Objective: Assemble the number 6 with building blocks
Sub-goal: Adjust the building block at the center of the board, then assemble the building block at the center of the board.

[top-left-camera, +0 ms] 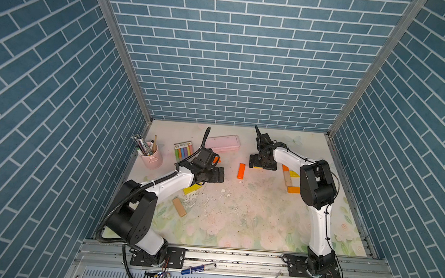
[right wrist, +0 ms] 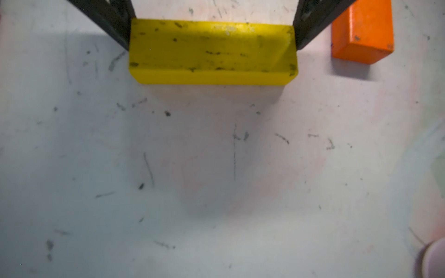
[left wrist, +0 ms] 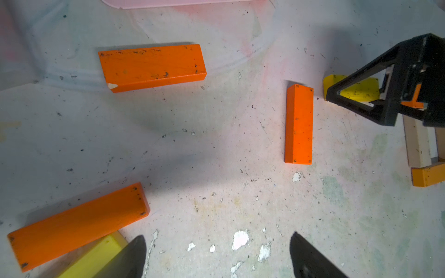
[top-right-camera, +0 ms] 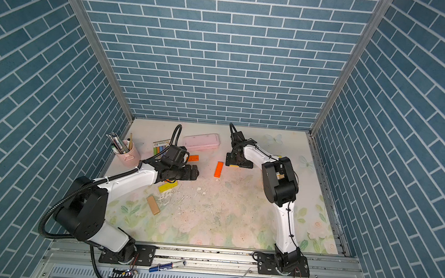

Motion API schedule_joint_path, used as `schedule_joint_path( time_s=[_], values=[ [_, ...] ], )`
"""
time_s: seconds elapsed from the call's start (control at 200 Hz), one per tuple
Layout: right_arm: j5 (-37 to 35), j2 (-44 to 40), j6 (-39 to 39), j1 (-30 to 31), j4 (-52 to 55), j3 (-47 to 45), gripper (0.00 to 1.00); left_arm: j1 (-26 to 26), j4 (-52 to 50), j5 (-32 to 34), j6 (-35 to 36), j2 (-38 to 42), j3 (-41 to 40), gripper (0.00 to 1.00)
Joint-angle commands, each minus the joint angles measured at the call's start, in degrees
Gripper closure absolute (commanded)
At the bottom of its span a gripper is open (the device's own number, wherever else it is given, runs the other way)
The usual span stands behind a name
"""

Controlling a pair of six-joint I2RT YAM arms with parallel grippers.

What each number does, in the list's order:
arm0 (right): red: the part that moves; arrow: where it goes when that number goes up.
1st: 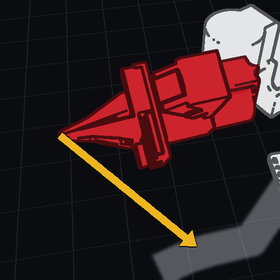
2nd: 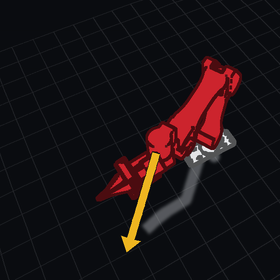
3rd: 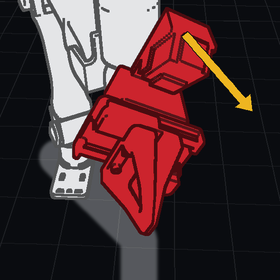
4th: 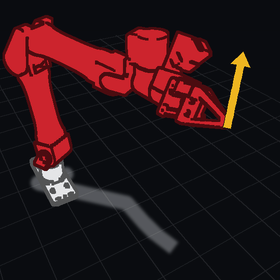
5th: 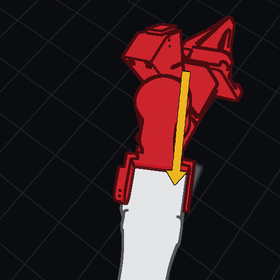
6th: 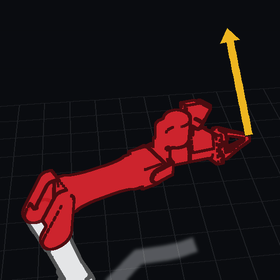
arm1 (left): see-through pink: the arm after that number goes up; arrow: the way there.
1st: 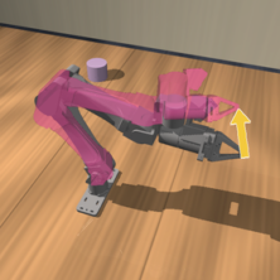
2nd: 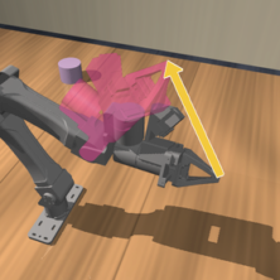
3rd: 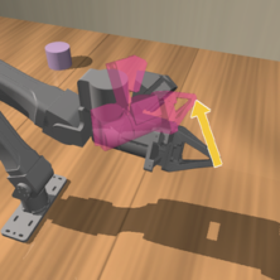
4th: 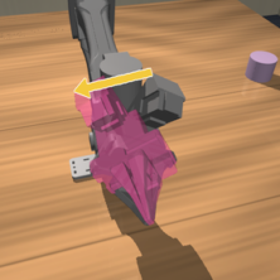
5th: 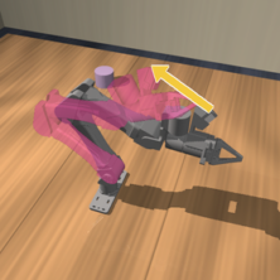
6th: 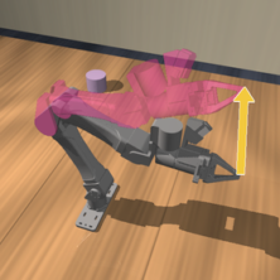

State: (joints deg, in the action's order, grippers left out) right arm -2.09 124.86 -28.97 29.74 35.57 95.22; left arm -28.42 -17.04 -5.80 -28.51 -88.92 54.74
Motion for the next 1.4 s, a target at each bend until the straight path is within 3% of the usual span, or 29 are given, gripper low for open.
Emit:
schedule_joint_path(
  time_s=[0.0, 0.31, 0.595, 0.83, 1.395],
  values=[
    [1.14, -3.98, -4.25, 0.4, 0.13, -1.19, 0.01, -1.25, -0.45, 2.69, 1.08, -1.77, 2.24, 0.06],
    [1.92, -8.31, -4.51, -0.57, -2.97, -3.71, 0.01, -5.09, -0.55, 3.0, 2.98, -9.26, 8.27, 0.1],
    [4.82, -19.83, -7.87, -5.13, -14.38, -15.52, 0.08, -8.2, -1.37, 2.97, 4.47, -17.32, 15.99, 0.16],
    [6.5, -25.21, -7.7, -7.5, -16.62, -21.49, 0.12, -10.22, -2.56, 3.42, 4.78, -22.92, 21.55, 0.28],
    [6.76, -29.0, -5.14, -7.81, -15.64, -24.38, 0.14, -11.83, -3.97, 6.48, 3.82, -32.13, 29.81, 0.57]
  ],
)
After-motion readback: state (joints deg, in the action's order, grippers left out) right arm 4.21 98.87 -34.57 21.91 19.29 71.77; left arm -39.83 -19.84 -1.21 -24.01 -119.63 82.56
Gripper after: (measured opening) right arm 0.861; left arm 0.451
